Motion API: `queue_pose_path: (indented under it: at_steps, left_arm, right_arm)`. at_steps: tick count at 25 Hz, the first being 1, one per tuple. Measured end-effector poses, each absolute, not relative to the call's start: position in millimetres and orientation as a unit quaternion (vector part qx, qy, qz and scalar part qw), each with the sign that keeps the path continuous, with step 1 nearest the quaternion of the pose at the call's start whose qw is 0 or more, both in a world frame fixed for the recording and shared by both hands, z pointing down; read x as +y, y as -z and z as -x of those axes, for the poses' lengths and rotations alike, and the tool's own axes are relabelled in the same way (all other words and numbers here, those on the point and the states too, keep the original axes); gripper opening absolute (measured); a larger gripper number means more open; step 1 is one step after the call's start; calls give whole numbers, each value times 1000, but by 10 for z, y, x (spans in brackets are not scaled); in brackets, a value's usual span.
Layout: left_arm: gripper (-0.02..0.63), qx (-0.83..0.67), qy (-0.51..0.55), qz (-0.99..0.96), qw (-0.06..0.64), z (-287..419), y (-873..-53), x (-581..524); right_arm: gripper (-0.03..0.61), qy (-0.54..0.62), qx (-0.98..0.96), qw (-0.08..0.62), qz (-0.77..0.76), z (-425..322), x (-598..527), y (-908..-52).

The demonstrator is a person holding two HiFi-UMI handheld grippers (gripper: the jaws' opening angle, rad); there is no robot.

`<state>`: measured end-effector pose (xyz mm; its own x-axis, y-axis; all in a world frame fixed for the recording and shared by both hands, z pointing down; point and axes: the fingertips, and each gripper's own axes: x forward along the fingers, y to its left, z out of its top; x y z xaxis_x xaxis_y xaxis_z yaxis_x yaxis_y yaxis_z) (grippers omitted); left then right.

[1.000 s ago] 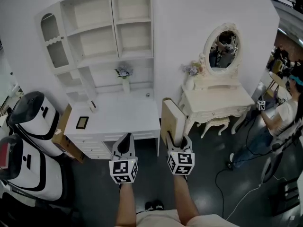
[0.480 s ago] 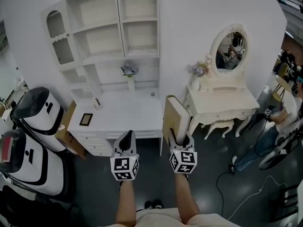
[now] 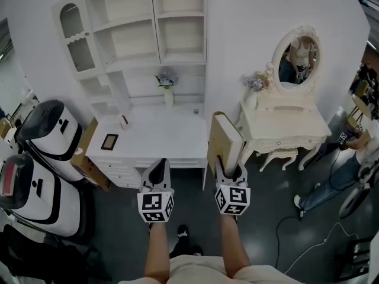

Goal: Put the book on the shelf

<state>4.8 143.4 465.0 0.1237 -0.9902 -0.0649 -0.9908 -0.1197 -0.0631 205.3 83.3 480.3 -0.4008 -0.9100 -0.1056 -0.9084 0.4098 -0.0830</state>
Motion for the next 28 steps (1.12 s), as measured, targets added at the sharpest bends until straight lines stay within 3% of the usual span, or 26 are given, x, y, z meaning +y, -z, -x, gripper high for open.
queue_pose_path:
  at_steps: [14, 28]
  left_arm:
    - [17, 677, 0, 733, 64, 437, -4767, 68]
    - [17, 632, -3, 773, 53, 1504, -4577, -2307]
  right_arm:
    - [230, 1, 834, 68, 548, -1799, -407, -4893]
    - [230, 5, 818, 85, 569, -700, -2650, -4710]
